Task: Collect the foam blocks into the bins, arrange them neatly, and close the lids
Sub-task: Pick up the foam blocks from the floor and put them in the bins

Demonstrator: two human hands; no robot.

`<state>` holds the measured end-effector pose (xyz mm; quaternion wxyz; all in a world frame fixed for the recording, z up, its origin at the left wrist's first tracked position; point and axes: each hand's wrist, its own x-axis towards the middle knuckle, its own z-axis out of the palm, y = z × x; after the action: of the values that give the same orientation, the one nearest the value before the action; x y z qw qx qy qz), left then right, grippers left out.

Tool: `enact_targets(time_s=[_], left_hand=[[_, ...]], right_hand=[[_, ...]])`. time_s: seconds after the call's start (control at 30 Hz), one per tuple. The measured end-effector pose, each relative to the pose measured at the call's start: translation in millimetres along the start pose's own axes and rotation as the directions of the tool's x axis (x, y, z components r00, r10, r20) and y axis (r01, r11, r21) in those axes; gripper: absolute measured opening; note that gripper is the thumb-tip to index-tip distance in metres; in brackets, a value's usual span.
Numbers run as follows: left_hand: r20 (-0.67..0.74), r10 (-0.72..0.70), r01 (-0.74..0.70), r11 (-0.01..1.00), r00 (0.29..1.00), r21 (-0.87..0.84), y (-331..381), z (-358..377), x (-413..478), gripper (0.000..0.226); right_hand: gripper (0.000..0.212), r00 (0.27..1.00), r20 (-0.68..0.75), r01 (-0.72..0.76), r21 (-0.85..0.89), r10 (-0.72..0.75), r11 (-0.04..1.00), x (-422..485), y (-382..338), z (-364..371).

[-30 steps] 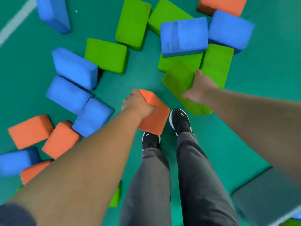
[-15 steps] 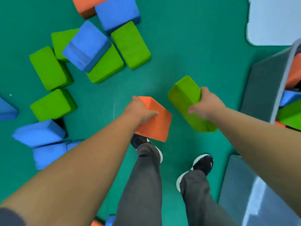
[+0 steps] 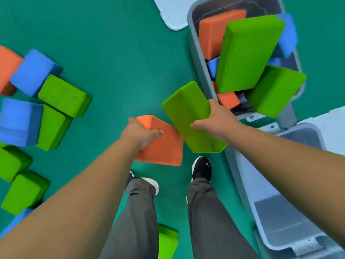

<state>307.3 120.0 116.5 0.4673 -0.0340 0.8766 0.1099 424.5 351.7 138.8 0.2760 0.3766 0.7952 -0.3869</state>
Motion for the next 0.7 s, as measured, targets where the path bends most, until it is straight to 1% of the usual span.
enact_targets(time_s=[0.1,0.2,0.3,0.37,0.43,0.5,0.53,0.6,0.63,0.7], left_hand=[[-0.064,0.051,-0.054,0.997,0.997,-0.053,55.0,-10.8,-22.4,0.101],[-0.150,0.136,-0.146,0.988,0.979,-0.055,108.3,-30.4,-42.8,0.098],[-0.272,0.240,-0.257,0.966,0.932,-0.028,156.4,-53.9,-61.7,0.092],[-0.396,0.333,-0.362,0.932,0.856,0.000,183.2,-66.5,-71.6,0.088],[-0.488,0.464,-0.498,0.865,0.739,0.069,205.8,-73.8,-78.7,0.082],[-0.530,0.593,-0.594,0.781,0.606,0.194,225.3,-79.2,-81.7,0.077],[-0.536,0.641,-0.614,0.745,0.549,0.262,235.1,-81.9,-81.4,0.077],[-0.535,0.698,-0.620,0.698,0.476,0.359,253.8,-88.2,-78.6,0.076],[-0.533,0.717,-0.626,0.679,0.450,0.384,262.4,-91.4,-75.6,0.076],[-0.535,0.748,-0.655,0.636,0.393,0.408,278.9,-96.5,-67.9,0.077]], right_hand=[[0.078,0.988,-0.154,0.025,0.213,0.008,0.977,-20.9,9.9,-44.2],[0.079,0.960,-0.280,0.079,0.330,0.017,0.941,-40.4,14.6,-83.4],[0.072,0.915,-0.402,0.145,0.428,0.044,0.892,-56.8,24.5,-119.1],[0.068,0.871,-0.484,0.181,0.484,0.089,0.856,-65.9,34.1,-145.0],[0.069,0.802,-0.579,0.217,0.512,0.147,0.831,-70.6,48.7,-171.2],[0.073,0.702,-0.680,0.267,0.528,0.213,0.806,-71.2,64.5,-194.9],[0.075,0.651,-0.718,0.289,0.537,0.249,0.793,-70.4,71.4,-205.7],[0.076,0.574,-0.760,0.324,0.554,0.307,0.767,-64.0,83.8,-223.1],[0.076,0.549,-0.771,0.331,0.555,0.323,0.763,-58.7,88.8,-229.7],[0.078,0.523,-0.785,0.307,0.537,0.332,0.785,-45.3,95.7,-239.1]])
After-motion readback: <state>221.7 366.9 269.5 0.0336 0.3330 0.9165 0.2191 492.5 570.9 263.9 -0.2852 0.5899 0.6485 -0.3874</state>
